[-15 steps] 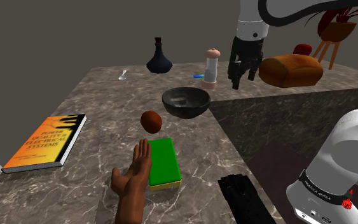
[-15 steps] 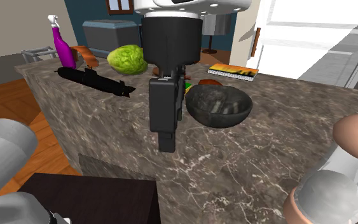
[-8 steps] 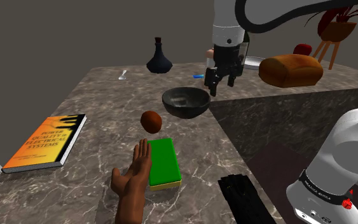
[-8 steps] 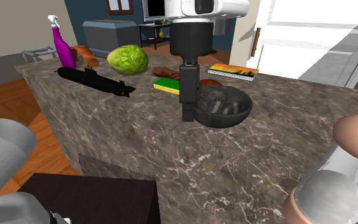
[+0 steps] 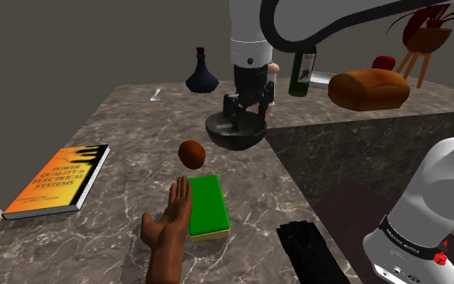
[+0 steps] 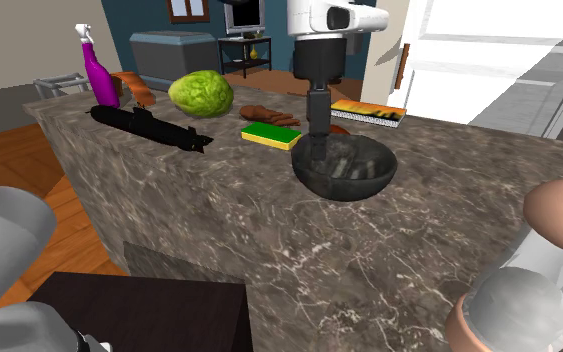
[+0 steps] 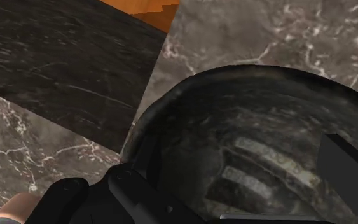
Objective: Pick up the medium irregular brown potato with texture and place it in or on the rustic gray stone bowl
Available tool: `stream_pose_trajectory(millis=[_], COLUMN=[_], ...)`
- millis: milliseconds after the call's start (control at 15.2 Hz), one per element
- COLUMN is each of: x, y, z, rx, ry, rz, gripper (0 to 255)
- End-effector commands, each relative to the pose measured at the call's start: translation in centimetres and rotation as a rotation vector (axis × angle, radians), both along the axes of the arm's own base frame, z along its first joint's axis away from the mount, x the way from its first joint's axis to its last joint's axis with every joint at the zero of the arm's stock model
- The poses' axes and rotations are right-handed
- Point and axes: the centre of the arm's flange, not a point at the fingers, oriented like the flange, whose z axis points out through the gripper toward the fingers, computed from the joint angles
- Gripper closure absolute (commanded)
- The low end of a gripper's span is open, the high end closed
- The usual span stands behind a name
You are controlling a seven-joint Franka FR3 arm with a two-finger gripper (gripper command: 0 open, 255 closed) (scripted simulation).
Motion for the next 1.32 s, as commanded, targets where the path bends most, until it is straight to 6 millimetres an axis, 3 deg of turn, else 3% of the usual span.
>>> stream_pose_trajectory(millis=[0,726,1254], x=[0.7,4.1,4.5], y=[2.7,15.9,15.5], z=[-0.4,-1.5,-5.5], rx=[0.005,0.021,0.021], ry=[-0.007,-0.047,-0.047], rz=[0.002,0.015,0.015], gripper=[0,0,0])
